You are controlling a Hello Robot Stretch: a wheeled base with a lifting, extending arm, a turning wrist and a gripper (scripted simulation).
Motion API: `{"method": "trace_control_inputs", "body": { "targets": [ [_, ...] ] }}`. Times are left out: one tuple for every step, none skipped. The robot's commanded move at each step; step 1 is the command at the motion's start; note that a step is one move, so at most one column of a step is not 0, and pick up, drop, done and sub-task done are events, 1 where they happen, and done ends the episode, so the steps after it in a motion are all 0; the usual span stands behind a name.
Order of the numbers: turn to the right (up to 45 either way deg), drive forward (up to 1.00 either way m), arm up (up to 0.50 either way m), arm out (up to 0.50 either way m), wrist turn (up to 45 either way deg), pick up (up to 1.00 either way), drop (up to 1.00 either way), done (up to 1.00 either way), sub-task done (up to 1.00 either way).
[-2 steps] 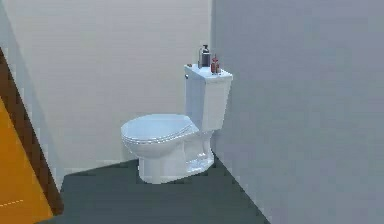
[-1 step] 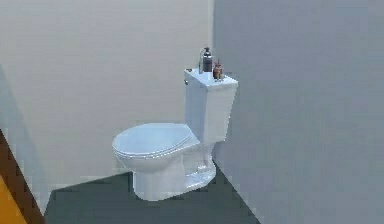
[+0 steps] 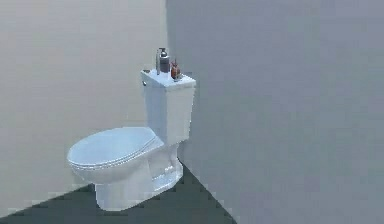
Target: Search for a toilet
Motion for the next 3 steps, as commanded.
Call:
{"method": "trace_control_inputs", "body": {
  "targets": [
    [0.0, 0.55, 0.0, 0.0, 0.0, 0.0, 0.0, 0.0, 0.0],
    [-27.0, 0.0, 0.0, 0.0, 0.0, 0.0, 0.0, 0.0, 0.0],
    [0.0, 0.0, 0.0, 0.0, 0.0, 0.0, 0.0, 1.0, 0.0]
  ]
}}
